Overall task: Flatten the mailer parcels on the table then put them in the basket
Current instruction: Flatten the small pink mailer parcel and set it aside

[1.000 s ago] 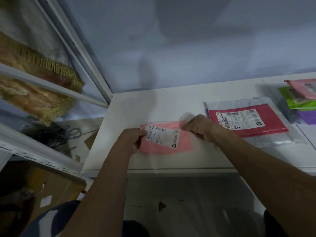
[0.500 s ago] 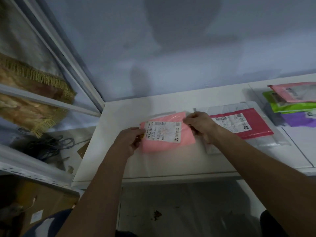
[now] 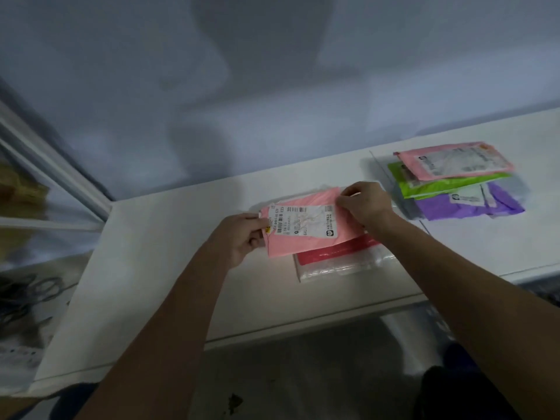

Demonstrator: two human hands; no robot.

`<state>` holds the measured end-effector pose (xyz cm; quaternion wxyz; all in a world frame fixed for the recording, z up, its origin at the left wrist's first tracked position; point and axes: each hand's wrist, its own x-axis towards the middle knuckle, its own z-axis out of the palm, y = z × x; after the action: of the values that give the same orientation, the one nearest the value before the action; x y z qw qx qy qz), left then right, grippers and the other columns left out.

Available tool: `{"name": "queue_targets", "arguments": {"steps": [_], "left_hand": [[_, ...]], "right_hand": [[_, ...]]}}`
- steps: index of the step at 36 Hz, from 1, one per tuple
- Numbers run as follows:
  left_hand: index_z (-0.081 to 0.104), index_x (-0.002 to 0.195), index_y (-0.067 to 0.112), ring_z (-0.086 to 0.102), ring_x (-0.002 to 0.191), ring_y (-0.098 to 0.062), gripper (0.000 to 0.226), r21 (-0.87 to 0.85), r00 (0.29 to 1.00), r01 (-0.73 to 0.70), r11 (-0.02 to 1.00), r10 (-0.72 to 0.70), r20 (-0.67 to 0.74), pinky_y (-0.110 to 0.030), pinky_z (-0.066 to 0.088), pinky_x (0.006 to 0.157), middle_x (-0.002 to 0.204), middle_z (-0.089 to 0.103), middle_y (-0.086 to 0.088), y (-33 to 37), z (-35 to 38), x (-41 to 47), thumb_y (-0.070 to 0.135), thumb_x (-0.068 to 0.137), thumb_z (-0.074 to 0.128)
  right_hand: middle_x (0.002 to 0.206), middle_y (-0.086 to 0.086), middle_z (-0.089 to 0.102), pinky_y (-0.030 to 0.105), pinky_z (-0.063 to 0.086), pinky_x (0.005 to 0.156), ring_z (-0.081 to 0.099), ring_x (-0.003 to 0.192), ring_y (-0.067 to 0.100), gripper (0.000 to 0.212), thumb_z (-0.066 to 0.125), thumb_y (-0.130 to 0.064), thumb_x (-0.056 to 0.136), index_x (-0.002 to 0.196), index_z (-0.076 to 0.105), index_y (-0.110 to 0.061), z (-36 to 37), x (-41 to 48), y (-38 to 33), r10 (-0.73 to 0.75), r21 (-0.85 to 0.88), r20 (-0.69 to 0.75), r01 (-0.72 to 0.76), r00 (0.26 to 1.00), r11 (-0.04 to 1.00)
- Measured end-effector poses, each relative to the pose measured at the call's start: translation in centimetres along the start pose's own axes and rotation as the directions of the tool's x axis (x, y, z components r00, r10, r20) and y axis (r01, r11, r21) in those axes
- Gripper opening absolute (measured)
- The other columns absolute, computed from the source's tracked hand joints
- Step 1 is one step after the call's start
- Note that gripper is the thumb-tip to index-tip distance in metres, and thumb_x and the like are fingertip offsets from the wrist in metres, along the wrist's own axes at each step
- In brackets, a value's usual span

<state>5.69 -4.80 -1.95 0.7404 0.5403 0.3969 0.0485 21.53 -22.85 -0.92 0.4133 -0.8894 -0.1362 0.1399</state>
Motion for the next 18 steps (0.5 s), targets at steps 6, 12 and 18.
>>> {"name": "queue_targets", "arguments": {"steps": [6,12,18], "left_hand": [[0.061,0.089,0.003,0.045,0.057,-0.012,0.008,0.025,1.000,0.021,0.999,-0.021,0.000,-0.016,0.033,0.044,0.069,0.070,-0.011,-0.3,3.4,0.9,-0.005,0.086,0.062],[0.062,0.093,0.002,0.051,0.044,-0.008,0.012,0.135,1.000,0.030,0.990,-0.030,-0.008,-0.015,0.033,0.039,0.069,0.066,-0.012,-0.9,5.1,1.5,-0.004,0.083,0.066],[0.064,0.094,-0.004,0.049,0.046,-0.008,0.011,0.212,0.999,0.026,0.977,-0.020,-0.029,-0.016,0.033,0.039,0.070,0.062,-0.012,-0.9,4.9,1.4,0.001,0.085,0.067]], "right_hand": [[0.097,0.007,0.073,0.023,0.045,0.073,0.067,0.093,0.023,0.014,0.065,-0.018,0.085,0.096,0.073,-0.013,-2.4,1.5,1.2,-0.015,-0.087,-0.081,0.008,0.997,0.996],[0.101,0.008,0.072,0.025,0.044,0.075,0.064,0.099,0.027,0.015,0.061,-0.020,0.087,0.096,0.072,-0.016,-3.0,2.1,3.5,0.015,-0.158,-0.091,-0.029,0.996,0.987],[0.106,0.010,0.070,0.037,0.052,0.087,0.063,0.103,0.030,0.020,0.061,-0.028,0.087,0.104,0.068,-0.018,-2.6,2.2,4.3,0.053,-0.173,-0.100,-0.070,0.994,0.982]]}}
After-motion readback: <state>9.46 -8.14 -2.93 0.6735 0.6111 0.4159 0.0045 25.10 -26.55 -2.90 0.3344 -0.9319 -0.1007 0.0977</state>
